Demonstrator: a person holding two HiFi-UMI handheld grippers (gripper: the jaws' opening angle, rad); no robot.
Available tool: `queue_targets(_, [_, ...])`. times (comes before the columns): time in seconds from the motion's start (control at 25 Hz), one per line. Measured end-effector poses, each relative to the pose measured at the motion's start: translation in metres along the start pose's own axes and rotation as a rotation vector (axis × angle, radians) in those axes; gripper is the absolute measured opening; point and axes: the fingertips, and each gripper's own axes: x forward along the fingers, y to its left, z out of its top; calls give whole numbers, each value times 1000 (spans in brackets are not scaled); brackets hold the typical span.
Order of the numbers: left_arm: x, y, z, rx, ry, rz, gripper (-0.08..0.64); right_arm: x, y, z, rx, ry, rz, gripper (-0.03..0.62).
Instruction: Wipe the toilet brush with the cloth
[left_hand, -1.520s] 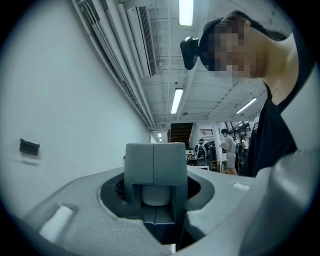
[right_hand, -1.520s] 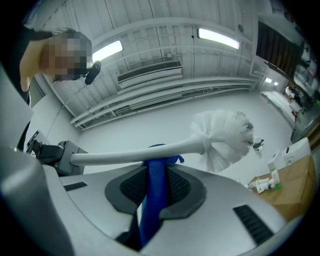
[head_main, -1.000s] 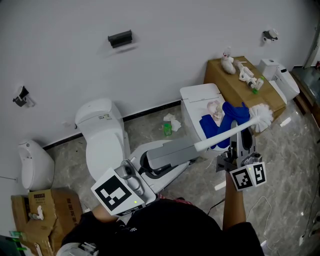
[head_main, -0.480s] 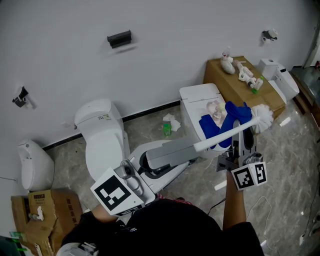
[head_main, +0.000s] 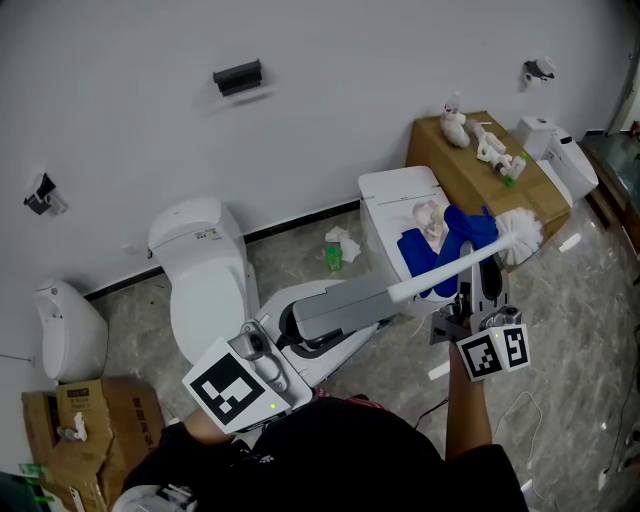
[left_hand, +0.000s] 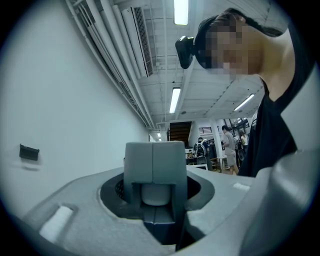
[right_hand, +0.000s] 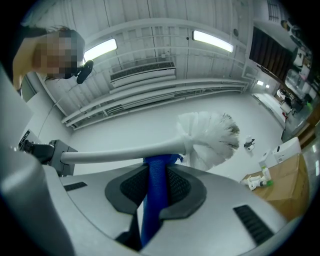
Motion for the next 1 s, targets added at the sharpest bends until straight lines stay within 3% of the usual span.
queue_targets(0.56, [0,13,-5,10,-29,96,161,-12,14,-26,-18,86,57,64])
queue_targets(0.84, [-9,41,3,6,-54,165,161,1,32,-10,-42,76,95,64])
queue_targets(1.0, [-11,43,-6,11,-51,200,161,-6,44,3,-106,42,128,64])
